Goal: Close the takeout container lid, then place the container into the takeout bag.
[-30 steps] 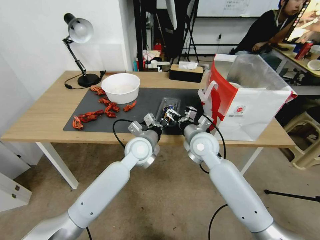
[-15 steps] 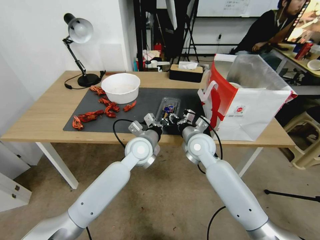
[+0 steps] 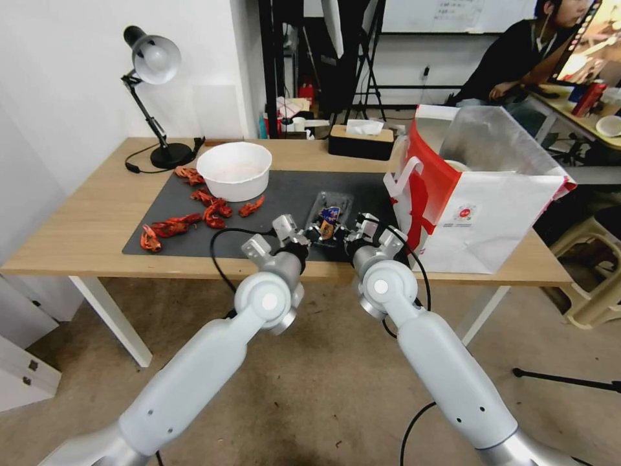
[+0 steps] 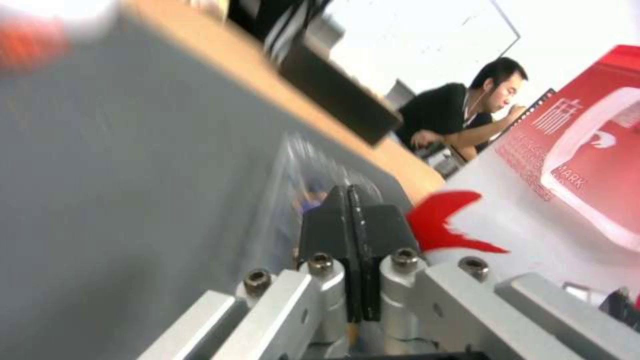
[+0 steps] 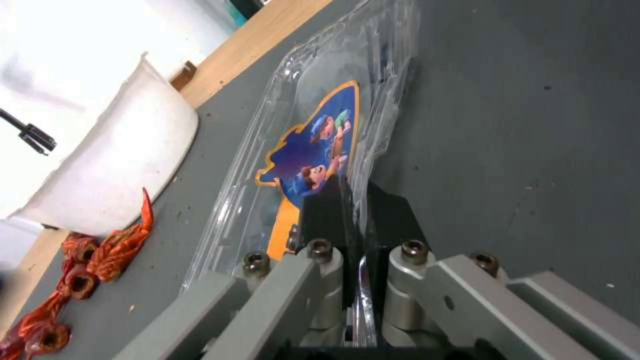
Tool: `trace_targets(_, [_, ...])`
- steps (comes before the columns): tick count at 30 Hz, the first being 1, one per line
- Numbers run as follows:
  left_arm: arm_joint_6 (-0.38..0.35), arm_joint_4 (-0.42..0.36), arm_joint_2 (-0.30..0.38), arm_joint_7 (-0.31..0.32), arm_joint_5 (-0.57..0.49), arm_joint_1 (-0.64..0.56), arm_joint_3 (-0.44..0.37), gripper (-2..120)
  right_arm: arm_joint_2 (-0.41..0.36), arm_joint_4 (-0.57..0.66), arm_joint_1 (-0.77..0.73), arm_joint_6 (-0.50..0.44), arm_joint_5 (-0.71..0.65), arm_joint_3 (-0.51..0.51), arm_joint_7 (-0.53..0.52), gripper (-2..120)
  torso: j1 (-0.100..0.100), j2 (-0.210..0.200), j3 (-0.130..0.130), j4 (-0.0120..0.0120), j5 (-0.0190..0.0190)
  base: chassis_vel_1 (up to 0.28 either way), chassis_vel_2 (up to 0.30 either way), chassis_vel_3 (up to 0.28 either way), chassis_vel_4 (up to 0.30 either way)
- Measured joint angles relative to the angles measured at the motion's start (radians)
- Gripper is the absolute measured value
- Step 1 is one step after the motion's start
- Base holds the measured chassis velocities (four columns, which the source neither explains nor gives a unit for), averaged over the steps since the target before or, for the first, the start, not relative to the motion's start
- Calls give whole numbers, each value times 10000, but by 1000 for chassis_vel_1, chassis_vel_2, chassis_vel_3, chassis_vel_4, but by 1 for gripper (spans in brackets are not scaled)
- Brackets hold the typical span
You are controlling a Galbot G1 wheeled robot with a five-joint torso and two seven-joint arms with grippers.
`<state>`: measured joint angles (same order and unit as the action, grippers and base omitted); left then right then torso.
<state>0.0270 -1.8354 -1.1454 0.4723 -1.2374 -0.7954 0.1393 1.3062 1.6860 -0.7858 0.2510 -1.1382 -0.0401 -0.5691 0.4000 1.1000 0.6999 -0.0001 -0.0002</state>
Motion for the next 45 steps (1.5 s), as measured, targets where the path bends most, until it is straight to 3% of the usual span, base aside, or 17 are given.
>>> trace_targets(1, [108, -183, 277, -368, 962, -318, -177, 10, 13, 17, -10, -1, 41, 0, 2, 0, 0, 0, 0, -1, -1, 0, 0, 0, 0])
trace_targets(2, [108, -183, 277, -368, 962, -318, -177, 10, 13, 17, -10, -1, 41, 0, 2, 0, 0, 0, 0, -1, -1, 0, 0, 0, 0])
trace_targets(3, [251, -413, 587, -838, 2051, -746, -434, 13, 24, 29, -12, -5, 81, 5, 3, 0, 0, 0, 0, 3, 2, 0, 0, 0, 0])
trace_targets(5, [358, -729, 879, -1250, 3227, -1271, -854, 22, 28, 30, -10, -5, 105, 21, 12, 0, 0, 0, 0, 2, 1, 0, 0, 0, 0])
trace_targets(6, [358, -729, 879, -1250, 3227, -1271, -854, 22, 28, 30, -10, -5, 105, 21, 12, 0, 0, 0, 0, 2, 1, 0, 0, 0, 0])
trace_targets(10, [486, -1149, 1205, -1988, 5454, -2369, -1970, 41, 12, 32, 27, -7, 122, 59, 23, 0, -1, 0, 0, 1, 0, 0, 0, 0, 0])
trace_targets(12, [515, -1187, 1248, -2065, 5696, -2512, -2104, 45, 13, 36, 32, -8, 125, 63, 23, 0, 0, 0, 0, 0, 0, 0, 0, 0, 0])
trace_targets(19, [737, -1508, 1452, -2186, 7357, -3901, -3205, 75, -47, 132, -21, -23, 171, 2, 28, 0, 0, 1, 1, 3, 1, 0, 0, 0, 0])
trace_targets(23, [810, -1577, 1533, -2190, 7665, -4369, -3674, 88, -120, 274, -189, -27, 207, -162, 22, 0, -1, 1, 1, -6, 2, 0, 0, 0, 0])
trace_targets(27, [948, -1636, 1517, -2190, 7837, -4814, -4048, 99, -132, 342, -273, -29, 237, -240, 22, 0, -1, 0, 1, 3, 2, 0, 0, 0, 0])
trace_targets(45, [2266, -1436, 1289, -2115, 8491, -7188, -5071, 100, -182, 348, -243, -48, 274, -265, 78, 0, -1, 1, 0, 2, 2, 0, 0, 0, 0])
